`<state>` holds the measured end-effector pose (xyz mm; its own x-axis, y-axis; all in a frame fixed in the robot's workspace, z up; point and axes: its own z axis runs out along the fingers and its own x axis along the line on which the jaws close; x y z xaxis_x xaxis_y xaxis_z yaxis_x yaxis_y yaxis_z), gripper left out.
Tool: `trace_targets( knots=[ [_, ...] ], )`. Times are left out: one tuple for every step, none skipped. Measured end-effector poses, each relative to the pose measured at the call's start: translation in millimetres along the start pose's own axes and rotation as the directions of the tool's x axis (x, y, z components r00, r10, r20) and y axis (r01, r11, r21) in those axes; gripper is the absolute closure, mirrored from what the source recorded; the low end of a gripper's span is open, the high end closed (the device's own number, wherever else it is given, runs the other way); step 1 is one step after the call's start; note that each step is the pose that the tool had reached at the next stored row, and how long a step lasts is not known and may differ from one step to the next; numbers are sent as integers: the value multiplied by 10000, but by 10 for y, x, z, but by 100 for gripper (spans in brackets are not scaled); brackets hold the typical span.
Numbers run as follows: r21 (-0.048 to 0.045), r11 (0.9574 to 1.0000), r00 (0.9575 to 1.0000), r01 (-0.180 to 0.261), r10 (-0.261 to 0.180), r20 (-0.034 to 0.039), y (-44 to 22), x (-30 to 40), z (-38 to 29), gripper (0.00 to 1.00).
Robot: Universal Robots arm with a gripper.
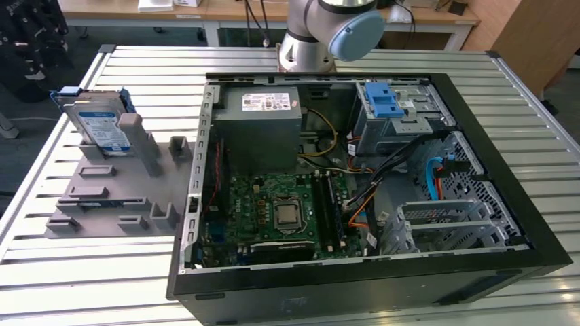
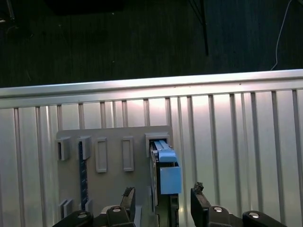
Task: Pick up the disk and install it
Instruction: 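Pick up the disk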
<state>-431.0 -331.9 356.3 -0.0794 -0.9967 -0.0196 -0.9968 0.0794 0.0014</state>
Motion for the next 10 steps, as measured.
trace_targets(
  knots=[
    [1,10000,10000,0,0,1,1,-4,5,42],
    [-1,10000,10000,1,-1,-1,3,-6,9,42],
    [-1,10000,10000,2,-2,0,5,-7,16,42],
    [-1,10000,10000,1,-1,-1,8,-8,22,42],
    [-3,10000,10000,1,-1,-1,13,-8,29,42],
    [-2,10000,10000,1,-1,-1,16,-8,36,42],
    [-1,10000,10000,1,-1,0,19,-8,43,42],
    [-2,10000,10000,1,-1,-1,20,-9,47,42],
    [-3,10000,10000,1,-1,-1,20,-11,50,42],
    [-3,10000,10000,0,0,-1,21,-12,53,42]
  ],
)
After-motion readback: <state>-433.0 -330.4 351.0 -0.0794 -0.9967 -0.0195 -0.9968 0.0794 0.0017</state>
